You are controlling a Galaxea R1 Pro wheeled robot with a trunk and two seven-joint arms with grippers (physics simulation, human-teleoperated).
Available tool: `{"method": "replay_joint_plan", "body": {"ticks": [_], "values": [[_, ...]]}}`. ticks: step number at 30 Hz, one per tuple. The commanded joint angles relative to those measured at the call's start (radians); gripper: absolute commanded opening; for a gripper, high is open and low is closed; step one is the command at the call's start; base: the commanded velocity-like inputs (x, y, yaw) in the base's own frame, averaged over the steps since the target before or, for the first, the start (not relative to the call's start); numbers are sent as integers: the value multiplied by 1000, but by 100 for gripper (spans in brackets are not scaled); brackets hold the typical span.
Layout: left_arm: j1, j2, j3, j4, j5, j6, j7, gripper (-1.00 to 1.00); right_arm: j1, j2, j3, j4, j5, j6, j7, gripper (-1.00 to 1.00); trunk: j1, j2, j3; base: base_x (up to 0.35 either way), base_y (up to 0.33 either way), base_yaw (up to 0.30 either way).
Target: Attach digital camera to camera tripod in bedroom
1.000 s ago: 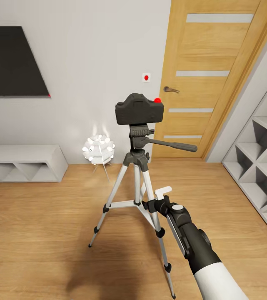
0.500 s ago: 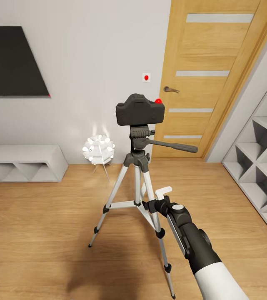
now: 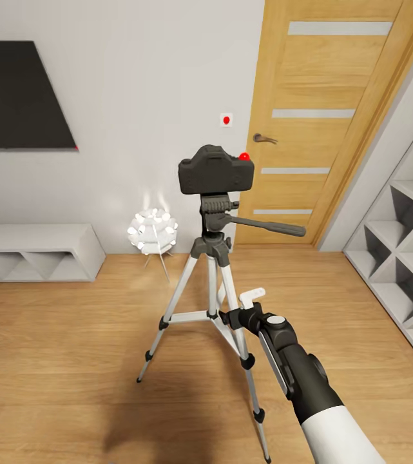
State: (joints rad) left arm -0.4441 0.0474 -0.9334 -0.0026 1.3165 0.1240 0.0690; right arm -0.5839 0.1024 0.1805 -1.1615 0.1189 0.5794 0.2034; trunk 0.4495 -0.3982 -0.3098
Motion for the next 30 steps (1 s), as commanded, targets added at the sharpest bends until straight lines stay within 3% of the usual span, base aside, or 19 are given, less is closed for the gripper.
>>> {"method": "replay_joint_plan", "body": {"ticks": [1,30], "values": [[-1,0,-8,-1,9,4,3,100,-1,0,-1,-2,8,5,9,100,1,-2,-2,0,0,0],[-1,-1,-8,-1,9,3,6,100,-1,0,-1,-4,10,5,14,100,1,-2,-2,0,0,0]]}}
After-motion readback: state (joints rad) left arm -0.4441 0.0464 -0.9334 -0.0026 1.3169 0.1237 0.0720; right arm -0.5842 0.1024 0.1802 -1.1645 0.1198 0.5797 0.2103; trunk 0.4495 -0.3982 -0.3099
